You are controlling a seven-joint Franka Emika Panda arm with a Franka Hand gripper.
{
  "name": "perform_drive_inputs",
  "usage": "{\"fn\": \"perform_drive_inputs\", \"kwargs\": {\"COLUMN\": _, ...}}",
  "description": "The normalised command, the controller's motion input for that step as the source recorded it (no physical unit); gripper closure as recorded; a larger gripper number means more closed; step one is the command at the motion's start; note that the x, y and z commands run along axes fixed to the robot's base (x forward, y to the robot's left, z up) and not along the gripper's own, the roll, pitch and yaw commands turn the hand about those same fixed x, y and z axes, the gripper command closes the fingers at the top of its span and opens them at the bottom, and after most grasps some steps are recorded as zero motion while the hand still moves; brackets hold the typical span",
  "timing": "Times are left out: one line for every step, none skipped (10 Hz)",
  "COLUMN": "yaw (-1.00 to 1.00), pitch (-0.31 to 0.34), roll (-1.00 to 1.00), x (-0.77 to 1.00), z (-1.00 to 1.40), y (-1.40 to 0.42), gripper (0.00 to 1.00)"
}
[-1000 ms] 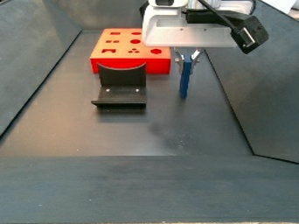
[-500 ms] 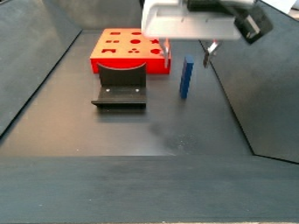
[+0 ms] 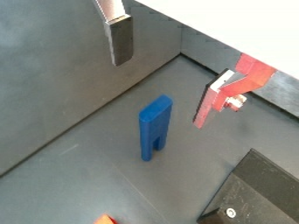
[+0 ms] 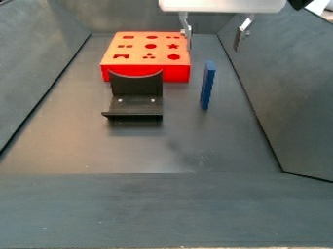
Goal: Pick up the square-circle object. Move up. Rotate the square-circle object. Move to above the board. Insert the square-circle object.
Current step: Rotate the square-circle object.
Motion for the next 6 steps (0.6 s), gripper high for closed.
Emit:
{"fn": "perform_drive_inputs", "kwargs": {"yaw": -1.0, "pitch": 0.006, "roll": 0.0, "x": 0.02, "z": -0.08, "y": 0.0, "gripper": 0.0}}
{"fn": "perform_drive_inputs", "kwargs": {"yaw": -1.0, "pitch": 0.003, "roll": 0.0, "x": 0.03, "z": -0.05, "y": 0.01, "gripper": 0.0}}
{"fn": "perform_drive_inputs", "kwargs": {"yaw": -1.0, "pitch": 0.003, "roll": 0.0, "x": 0.03, "z": -0.04, "y": 0.01, "gripper": 0.0}}
{"fn": "perform_drive_inputs", "kwargs": {"yaw": -1.0, "pitch": 0.003, "roll": 0.0, "x": 0.03, "z": -0.04, "y": 0.01, "gripper": 0.0}}
{"fn": "perform_drive_inputs", "kwargs": {"yaw": -1.0, "pitch": 0.003, "roll": 0.0, "x": 0.03, "z": -0.04, "y": 0.01, "gripper": 0.0}}
{"fn": "perform_drive_inputs", "kwargs": {"yaw": -1.0, "pitch": 0.003, "roll": 0.0, "x": 0.03, "z": -0.04, "y": 0.01, "gripper": 0.0}}
